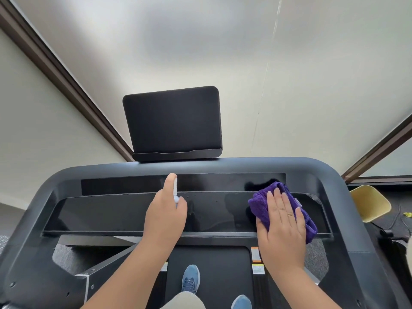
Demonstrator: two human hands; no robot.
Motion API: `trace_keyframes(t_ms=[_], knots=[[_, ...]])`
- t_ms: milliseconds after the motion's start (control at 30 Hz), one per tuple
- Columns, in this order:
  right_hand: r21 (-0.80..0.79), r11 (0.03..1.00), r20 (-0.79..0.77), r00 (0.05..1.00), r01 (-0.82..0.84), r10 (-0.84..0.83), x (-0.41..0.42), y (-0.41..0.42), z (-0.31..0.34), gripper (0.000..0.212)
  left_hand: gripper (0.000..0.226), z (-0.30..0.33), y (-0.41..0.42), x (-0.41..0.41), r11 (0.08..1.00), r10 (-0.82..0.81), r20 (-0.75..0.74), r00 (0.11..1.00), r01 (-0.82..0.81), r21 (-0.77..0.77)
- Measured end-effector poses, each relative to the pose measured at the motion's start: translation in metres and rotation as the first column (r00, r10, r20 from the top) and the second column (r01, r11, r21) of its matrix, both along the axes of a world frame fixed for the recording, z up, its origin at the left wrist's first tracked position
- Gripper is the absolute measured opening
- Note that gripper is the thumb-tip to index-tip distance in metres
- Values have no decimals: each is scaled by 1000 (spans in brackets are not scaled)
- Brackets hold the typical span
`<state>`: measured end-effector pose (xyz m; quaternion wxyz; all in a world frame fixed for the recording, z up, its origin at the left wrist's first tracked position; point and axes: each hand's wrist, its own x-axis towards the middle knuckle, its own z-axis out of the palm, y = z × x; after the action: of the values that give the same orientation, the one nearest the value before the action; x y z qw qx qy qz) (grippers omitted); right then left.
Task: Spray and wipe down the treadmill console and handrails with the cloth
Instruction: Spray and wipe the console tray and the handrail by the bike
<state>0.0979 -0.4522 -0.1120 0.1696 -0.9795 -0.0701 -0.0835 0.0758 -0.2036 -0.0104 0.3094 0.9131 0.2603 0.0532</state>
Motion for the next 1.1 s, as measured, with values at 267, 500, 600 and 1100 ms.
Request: trace_keyframes(t_ms=[267,500,600,1100], knots=[[283,818,-157,866,500,-475,80,8,34,56,57,2,8,-5,995,-81,9,997,81,-65],[12,996,-42,995,87,-86,80,123,29,70,57,-3,21,-12,987,-111,-8,994,109,-120],[-53,993,-43,994,-107,104,26,146,17,69,58,-5,29,-15,986,-90,21,996,92,-136],[-5,890,-178,876,456,-449,48,2,26,57,57,-17,47,-27,962,-212,-84,974,192,-196]])
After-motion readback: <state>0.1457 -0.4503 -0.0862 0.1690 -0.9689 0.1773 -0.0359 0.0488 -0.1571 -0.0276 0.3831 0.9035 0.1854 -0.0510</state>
